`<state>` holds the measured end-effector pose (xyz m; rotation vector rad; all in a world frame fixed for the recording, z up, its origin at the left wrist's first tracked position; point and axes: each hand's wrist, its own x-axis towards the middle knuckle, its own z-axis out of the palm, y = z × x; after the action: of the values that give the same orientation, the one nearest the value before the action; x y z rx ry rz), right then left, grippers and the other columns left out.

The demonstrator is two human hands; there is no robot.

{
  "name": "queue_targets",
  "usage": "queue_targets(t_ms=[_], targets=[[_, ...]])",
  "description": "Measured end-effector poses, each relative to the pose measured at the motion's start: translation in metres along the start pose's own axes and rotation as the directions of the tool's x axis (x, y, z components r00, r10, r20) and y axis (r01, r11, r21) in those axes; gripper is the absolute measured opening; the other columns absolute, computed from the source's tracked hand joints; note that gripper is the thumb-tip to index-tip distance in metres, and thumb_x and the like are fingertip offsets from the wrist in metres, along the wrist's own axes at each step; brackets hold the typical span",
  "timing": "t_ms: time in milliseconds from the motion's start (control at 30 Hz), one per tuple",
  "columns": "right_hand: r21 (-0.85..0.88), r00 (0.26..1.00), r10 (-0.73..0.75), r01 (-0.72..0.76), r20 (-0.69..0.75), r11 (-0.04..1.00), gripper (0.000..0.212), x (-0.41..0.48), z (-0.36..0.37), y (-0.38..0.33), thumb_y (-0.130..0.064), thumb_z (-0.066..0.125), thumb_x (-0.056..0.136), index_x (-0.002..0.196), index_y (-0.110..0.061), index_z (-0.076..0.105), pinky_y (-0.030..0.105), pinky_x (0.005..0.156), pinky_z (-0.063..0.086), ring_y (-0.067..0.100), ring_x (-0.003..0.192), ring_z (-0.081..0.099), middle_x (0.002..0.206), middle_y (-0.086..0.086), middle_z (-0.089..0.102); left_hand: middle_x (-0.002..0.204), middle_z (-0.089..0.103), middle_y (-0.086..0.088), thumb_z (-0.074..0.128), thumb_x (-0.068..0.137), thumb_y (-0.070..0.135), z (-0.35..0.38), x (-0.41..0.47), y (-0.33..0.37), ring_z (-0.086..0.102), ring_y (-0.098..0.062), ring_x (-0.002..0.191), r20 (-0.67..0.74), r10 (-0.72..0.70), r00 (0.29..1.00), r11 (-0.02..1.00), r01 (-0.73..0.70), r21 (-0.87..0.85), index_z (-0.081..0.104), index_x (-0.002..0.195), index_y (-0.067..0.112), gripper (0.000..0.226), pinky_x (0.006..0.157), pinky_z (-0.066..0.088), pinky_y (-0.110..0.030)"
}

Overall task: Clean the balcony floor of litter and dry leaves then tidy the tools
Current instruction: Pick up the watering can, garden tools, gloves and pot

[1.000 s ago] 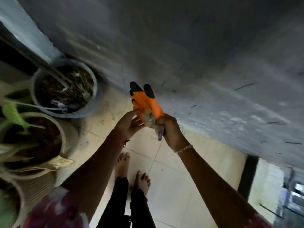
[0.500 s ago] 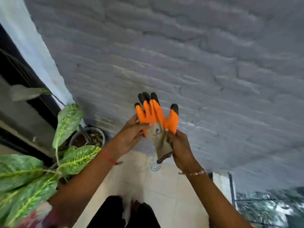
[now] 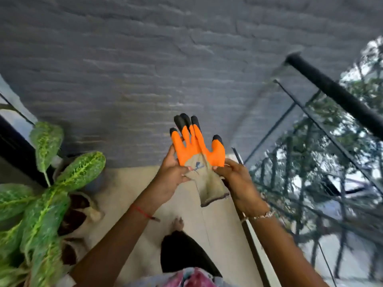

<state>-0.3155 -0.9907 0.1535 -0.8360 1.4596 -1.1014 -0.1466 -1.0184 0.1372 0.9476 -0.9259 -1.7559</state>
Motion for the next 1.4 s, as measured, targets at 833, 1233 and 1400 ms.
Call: queue_targets(t_ms=[833, 1233, 1400], targets=[[0.135, 0.743, 0.122, -0.043, -0.658, 0.99, 0.009, -0.581, -0.251, 0.237, -0.005, 0.064, 0.086, 0.08, 0.001, 0.061, 0.019, 0.052, 0.05, 0.0, 0.047, 0.055, 0.049, -0.009, 0.062, 0.116, 0.054, 0.013, 0.064, 0.062, -0.001, 0.267, -0.447, -0.286, 0.059, 0.001, 0.1, 0.459, -0.279, 0.844, 0.948, 0.167, 0.27, 0.036, 0.129, 0.03, 0.079, 0.08, 0.053, -0.022], [0.298, 0.591, 0.247, -0.011, -0.768, 0.954, 0.013, -0.793, -0.264, 0.345, -0.003, 0.062, 0.086, 0.08, 0.008, 0.064, 0.025, 0.058, 0.053, 0.019, 0.062, 0.061, 0.072, 0.014, 0.064, 0.127, 0.052, 0.005, 0.049, 0.083, -0.019, 0.297, -0.645, -0.37, 0.061, 0.0, 0.097, 0.564, -0.541, 0.623, 0.833, 0.308, 0.459, 0.021, 0.147, 0.022, 0.081, 0.078, 0.053, -0.02], [0.26, 0.567, 0.254, -0.072, -0.783, 0.963, 0.022, -0.856, -0.243, 0.393, -0.006, 0.062, 0.087, 0.07, 0.008, 0.061, 0.02, 0.051, 0.046, 0.005, 0.047, 0.055, 0.056, 0.002, 0.059, 0.124, 0.056, 0.0, 0.055, 0.077, -0.015, 0.274, -0.716, -0.387, 0.061, -0.009, 0.096, 0.515, -0.597, 0.615, 0.795, 0.364, 0.486, 0.035, 0.137, 0.025, 0.075, 0.074, 0.055, -0.02]])
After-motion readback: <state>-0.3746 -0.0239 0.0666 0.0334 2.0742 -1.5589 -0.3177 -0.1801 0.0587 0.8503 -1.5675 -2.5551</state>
